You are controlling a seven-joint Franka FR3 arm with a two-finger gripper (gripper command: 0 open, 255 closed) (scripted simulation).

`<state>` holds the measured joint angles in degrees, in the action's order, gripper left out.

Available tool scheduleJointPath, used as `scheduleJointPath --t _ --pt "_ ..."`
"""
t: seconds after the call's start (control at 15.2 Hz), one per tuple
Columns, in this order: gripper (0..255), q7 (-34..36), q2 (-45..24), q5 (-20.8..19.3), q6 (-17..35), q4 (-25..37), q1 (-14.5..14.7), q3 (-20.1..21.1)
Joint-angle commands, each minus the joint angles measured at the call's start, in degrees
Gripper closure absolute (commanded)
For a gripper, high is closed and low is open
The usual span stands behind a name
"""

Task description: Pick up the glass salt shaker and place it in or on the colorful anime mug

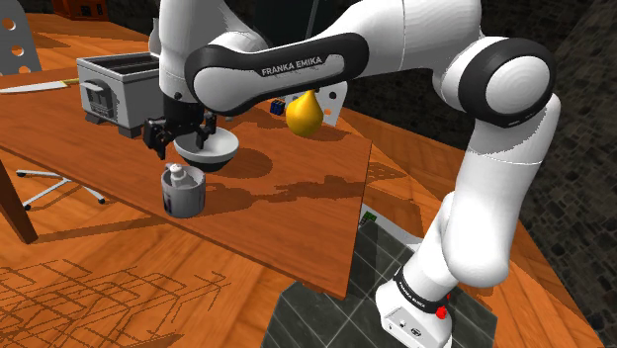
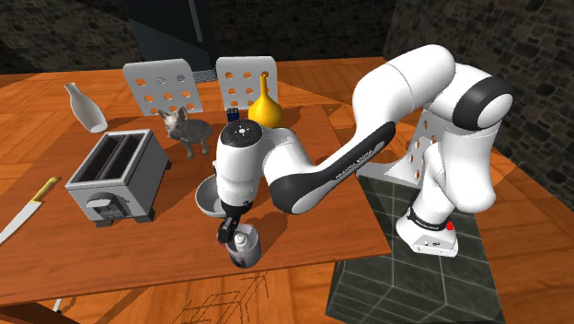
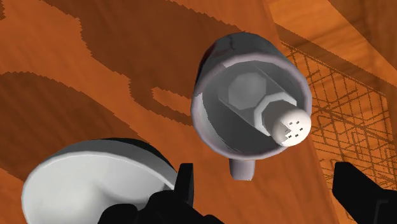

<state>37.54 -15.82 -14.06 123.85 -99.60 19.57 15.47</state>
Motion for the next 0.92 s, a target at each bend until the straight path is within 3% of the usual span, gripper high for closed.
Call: scheduleJointPath --t 0.0,0.33,0.86 --pt "0 0.0 0.0 0.0 0.0 0.0 0.0 0.0" --pt "0 -0.92 3.16 1.45 -5.87 2.86 0.11 0.61" --pt "0 -0.92 3.16 1.45 -5.87 2.86 0.11 0.61"
